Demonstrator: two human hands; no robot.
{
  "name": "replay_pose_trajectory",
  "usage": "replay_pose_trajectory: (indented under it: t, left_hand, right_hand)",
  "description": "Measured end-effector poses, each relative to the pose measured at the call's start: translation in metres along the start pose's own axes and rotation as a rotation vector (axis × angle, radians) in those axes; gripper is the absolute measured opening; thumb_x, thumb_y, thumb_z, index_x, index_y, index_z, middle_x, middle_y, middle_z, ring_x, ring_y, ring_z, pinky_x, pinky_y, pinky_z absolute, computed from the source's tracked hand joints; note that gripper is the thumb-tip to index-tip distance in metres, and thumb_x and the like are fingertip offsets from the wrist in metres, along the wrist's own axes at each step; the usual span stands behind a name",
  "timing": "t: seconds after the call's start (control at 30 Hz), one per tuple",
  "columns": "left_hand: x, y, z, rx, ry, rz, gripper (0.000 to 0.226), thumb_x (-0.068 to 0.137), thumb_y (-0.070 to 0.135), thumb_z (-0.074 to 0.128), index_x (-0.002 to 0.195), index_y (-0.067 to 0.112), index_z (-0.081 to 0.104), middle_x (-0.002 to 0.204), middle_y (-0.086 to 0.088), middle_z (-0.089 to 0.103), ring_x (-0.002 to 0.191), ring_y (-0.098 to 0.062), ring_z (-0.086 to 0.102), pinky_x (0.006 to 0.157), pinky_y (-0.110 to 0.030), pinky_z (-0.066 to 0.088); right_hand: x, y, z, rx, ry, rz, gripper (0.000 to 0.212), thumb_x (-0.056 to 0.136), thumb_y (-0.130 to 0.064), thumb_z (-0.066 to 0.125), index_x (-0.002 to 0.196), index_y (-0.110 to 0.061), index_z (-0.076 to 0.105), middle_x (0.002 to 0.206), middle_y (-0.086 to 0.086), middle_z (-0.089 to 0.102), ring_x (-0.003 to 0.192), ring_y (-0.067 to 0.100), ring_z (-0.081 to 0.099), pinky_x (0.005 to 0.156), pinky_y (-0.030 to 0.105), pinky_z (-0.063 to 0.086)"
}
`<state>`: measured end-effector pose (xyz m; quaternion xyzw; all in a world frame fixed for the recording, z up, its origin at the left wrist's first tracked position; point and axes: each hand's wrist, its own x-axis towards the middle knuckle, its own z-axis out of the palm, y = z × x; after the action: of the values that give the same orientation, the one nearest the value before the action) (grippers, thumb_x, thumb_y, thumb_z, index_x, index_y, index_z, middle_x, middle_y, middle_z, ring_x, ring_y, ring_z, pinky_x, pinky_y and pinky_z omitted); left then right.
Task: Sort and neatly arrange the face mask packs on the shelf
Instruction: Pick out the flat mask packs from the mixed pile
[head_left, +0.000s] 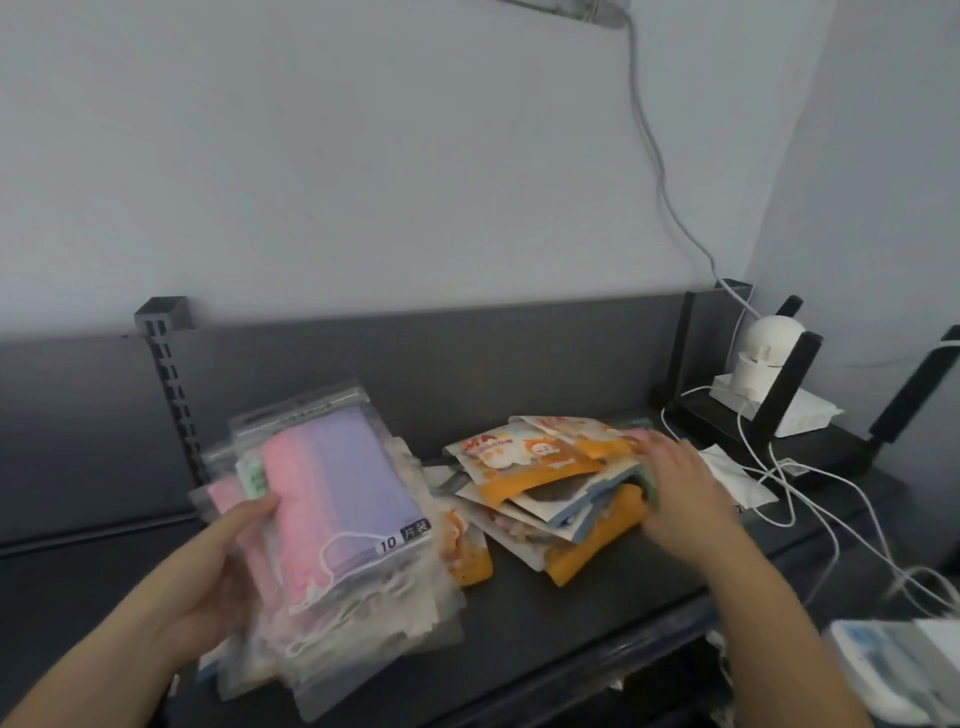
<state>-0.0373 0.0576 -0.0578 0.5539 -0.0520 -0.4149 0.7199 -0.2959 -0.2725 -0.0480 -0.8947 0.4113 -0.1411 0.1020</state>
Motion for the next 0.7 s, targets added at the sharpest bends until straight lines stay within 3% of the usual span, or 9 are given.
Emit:
replay_pose_trajectory:
  t: [0.07, 0.13, 0.2, 0.3, 0.4, 0.5, 0.6, 0.7]
  left_hand:
    - [0.002, 0.001, -0.001, 0.009, 0.013, 0.011, 0.036, 0.074, 0.028, 0.067, 0.105, 0.010, 0.068, 0.072, -0.013, 0.075, 0.052, -0.025, 0.071, 0.051, -0.037, 0.060]
    - [0.003, 0.002, -0.002, 0.009, 0.043, 0.021, 0.022, 0.085, 0.026, 0.063, 0.100, 0.010, 0.068, 0.068, -0.012, 0.074, 0.048, -0.023, 0.070, 0.045, -0.036, 0.059]
    - [0.003, 0.002, -0.001, -0.019, 0.055, 0.015, 0.017, 0.092, 0.024, 0.058, 0.096, 0.009, 0.067, 0.062, -0.010, 0.073, 0.044, -0.022, 0.068, 0.040, -0.035, 0.057]
    - [0.003, 0.003, 0.000, -0.076, 0.048, -0.006, 0.017, 0.094, 0.023, 0.055, 0.092, 0.009, 0.065, 0.057, -0.010, 0.071, 0.039, -0.021, 0.065, 0.035, -0.034, 0.054]
    - [0.005, 0.001, -0.004, -0.091, 0.053, -0.015, 0.018, 0.089, 0.026, 0.061, 0.097, 0.010, 0.066, 0.062, -0.010, 0.073, 0.043, -0.022, 0.068, 0.040, -0.036, 0.057]
    - [0.007, 0.001, -0.007, -0.084, 0.056, -0.024, 0.037, 0.074, 0.029, 0.068, 0.106, 0.010, 0.069, 0.074, -0.012, 0.076, 0.054, -0.026, 0.072, 0.054, -0.043, 0.062]
    - [0.001, 0.003, -0.003, -0.096, 0.083, -0.039, 0.044, 0.075, 0.028, 0.069, 0.114, 0.007, 0.069, 0.095, -0.018, 0.075, 0.068, -0.030, 0.074, 0.070, -0.051, 0.060]
    - [-0.005, 0.003, -0.004, -0.124, 0.112, -0.054, 0.055, 0.078, 0.029, 0.069, 0.129, 0.007, 0.064, 0.126, -0.022, 0.066, 0.091, -0.033, 0.070, 0.093, -0.053, 0.053]
  right_hand:
    - [0.008, 0.042, 0.012, -0.168, -0.112, 0.224, 0.082, 0.085, -0.014, 0.057, 0.153, -0.034, 0.016, 0.163, -0.006, 0.016, 0.151, 0.025, 0.012, 0.114, 0.064, 0.019]
    - [0.010, 0.063, 0.024, -0.193, -0.039, 0.266, 0.066, 0.088, -0.017, 0.051, 0.149, -0.037, 0.032, 0.146, -0.004, 0.048, 0.138, 0.021, 0.041, 0.116, 0.058, 0.020]
    - [0.011, 0.067, 0.025, -0.170, 0.190, 0.177, 0.041, 0.096, -0.020, 0.048, 0.134, -0.034, 0.057, 0.115, -0.001, 0.071, 0.112, 0.023, 0.063, 0.110, 0.049, 0.032]
    - [0.009, 0.050, 0.003, 0.135, 0.531, 0.126, 0.024, 0.099, -0.019, 0.055, 0.117, -0.018, 0.069, 0.099, 0.009, 0.074, 0.089, 0.032, 0.067, 0.083, 0.044, 0.050]
    - [0.003, 0.026, -0.027, 0.240, 0.850, 0.181, 0.026, 0.102, -0.019, 0.049, 0.115, -0.007, 0.068, 0.099, 0.017, 0.072, 0.087, 0.039, 0.064, 0.074, 0.041, 0.047]
    - [-0.012, -0.006, -0.059, 0.318, 1.143, 0.170, 0.030, 0.105, -0.020, 0.045, 0.114, -0.004, 0.068, 0.097, 0.021, 0.071, 0.084, 0.037, 0.063, 0.071, 0.035, 0.040]
    - [-0.033, -0.063, -0.070, 0.260, 1.278, -0.220, 0.023, 0.104, -0.012, 0.051, 0.112, 0.000, 0.069, 0.096, 0.018, 0.071, 0.081, 0.031, 0.062, 0.074, 0.041, 0.048]
    - [-0.058, -0.139, -0.039, 0.174, 1.127, -0.727, 0.016, 0.096, -0.005, 0.062, 0.105, -0.003, 0.075, 0.098, 0.011, 0.074, 0.080, 0.028, 0.067, 0.073, 0.042, 0.051]
